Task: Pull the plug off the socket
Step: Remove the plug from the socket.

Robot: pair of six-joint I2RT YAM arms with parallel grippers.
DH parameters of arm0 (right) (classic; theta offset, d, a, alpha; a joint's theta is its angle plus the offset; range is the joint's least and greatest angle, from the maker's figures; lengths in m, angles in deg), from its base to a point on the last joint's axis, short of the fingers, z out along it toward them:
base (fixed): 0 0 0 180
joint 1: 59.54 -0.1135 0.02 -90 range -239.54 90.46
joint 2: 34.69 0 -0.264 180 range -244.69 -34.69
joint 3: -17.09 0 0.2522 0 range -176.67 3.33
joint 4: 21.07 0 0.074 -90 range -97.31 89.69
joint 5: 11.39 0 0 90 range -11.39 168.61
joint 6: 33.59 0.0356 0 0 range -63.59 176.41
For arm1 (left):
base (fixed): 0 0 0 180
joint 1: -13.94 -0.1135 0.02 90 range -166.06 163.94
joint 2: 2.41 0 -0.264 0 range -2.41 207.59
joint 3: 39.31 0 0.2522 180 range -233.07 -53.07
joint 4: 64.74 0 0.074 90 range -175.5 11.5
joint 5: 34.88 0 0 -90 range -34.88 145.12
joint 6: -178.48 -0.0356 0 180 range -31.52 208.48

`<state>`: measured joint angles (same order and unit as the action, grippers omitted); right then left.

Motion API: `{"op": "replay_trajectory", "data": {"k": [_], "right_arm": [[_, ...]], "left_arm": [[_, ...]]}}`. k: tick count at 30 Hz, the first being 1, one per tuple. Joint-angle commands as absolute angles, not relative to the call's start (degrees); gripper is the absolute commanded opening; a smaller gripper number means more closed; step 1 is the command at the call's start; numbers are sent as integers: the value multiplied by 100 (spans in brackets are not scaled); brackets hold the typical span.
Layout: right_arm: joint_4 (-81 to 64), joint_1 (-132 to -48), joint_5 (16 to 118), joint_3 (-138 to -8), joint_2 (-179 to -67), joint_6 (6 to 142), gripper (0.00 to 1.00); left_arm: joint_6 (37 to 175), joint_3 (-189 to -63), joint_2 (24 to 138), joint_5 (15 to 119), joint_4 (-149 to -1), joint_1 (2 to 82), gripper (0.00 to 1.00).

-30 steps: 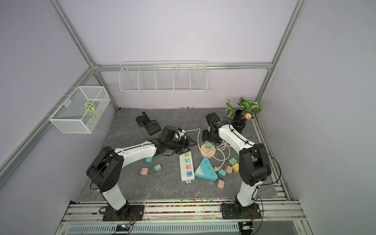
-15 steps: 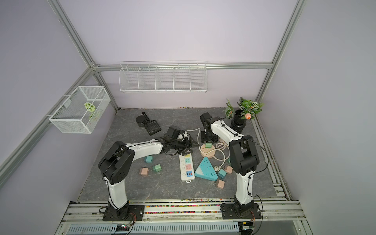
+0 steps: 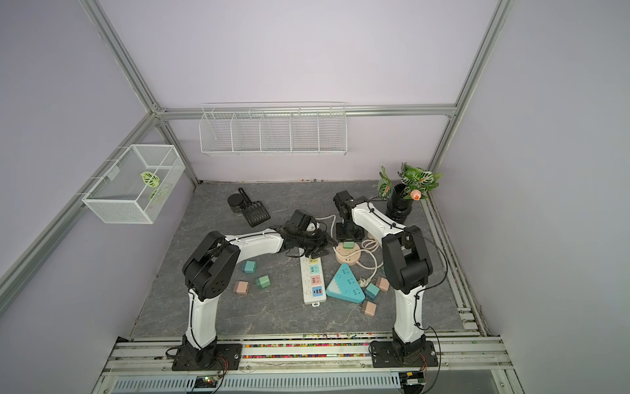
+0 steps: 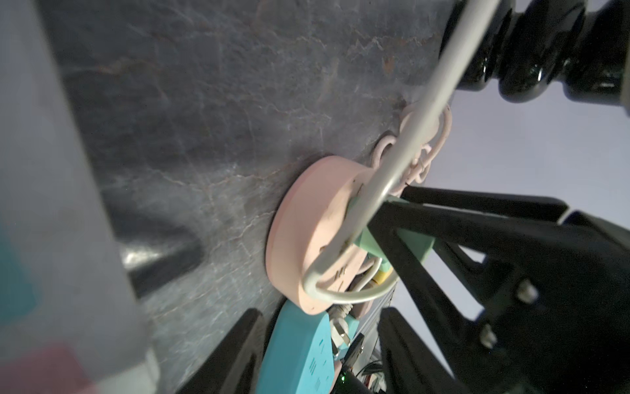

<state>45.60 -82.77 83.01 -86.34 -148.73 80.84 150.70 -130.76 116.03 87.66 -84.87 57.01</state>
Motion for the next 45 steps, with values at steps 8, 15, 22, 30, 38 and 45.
{"op": "replay_trajectory", "data": {"k": [8, 15, 22, 30, 38, 45], "right_arm": [[4364, -8100, 7787, -8217, -14473, 8355, 39], [4313, -8118, 7510, -8375, -14525, 8557, 35], [4975, -8189, 8123, -9134, -14814, 8616, 35], [4551, -8635, 8914, -8262, -14103, 9093, 33], [4409, -8384, 8718, -8324, -13967, 9611, 33], [4299, -8568, 8966, -7935, -13621, 9638, 32]], "left_arm": [[14880, -13961, 12288, 8150, -9430, 5939, 53], [14909, -14060, 12516, 7846, -10007, 6050, 46], [15058, -14193, 12845, 7719, -10671, 6045, 46], [15238, -14104, 12998, 7806, -10660, 6002, 46], [15198, -14136, 13085, 7841, -10740, 5997, 46], [15150, -14141, 13133, 7789, -10870, 5968, 46]]}}
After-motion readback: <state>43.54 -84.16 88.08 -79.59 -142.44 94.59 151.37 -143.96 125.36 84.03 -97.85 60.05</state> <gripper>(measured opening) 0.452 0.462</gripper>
